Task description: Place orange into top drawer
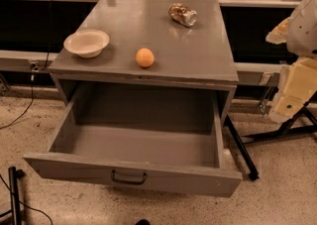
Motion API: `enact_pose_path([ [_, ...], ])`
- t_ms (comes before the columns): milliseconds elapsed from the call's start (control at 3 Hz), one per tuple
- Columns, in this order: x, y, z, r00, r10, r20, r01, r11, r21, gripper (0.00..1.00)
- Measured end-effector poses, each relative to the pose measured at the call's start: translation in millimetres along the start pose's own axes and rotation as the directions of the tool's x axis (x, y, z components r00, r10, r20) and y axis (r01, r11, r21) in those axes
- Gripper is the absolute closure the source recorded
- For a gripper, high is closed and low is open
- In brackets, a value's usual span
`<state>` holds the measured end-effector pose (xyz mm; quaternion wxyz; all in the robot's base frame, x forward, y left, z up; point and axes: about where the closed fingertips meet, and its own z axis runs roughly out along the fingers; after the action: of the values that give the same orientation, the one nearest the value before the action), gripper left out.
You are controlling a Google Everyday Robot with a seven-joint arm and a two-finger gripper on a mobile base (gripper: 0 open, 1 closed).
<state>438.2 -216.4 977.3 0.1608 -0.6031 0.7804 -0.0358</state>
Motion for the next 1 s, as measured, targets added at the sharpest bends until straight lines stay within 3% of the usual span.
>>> enact_pose_path([
  [333,0,0,0,1.0,0.0,0.001,0.0,1.0,0.002,0.0],
  [667,-20,-27,18,0.996,-0.043,0.072,0.042,0.999,0.014,0.0],
  [1000,-56,-61,45,0.973,-0.097,0.208,0.093,0.9952,0.03,0.0],
])
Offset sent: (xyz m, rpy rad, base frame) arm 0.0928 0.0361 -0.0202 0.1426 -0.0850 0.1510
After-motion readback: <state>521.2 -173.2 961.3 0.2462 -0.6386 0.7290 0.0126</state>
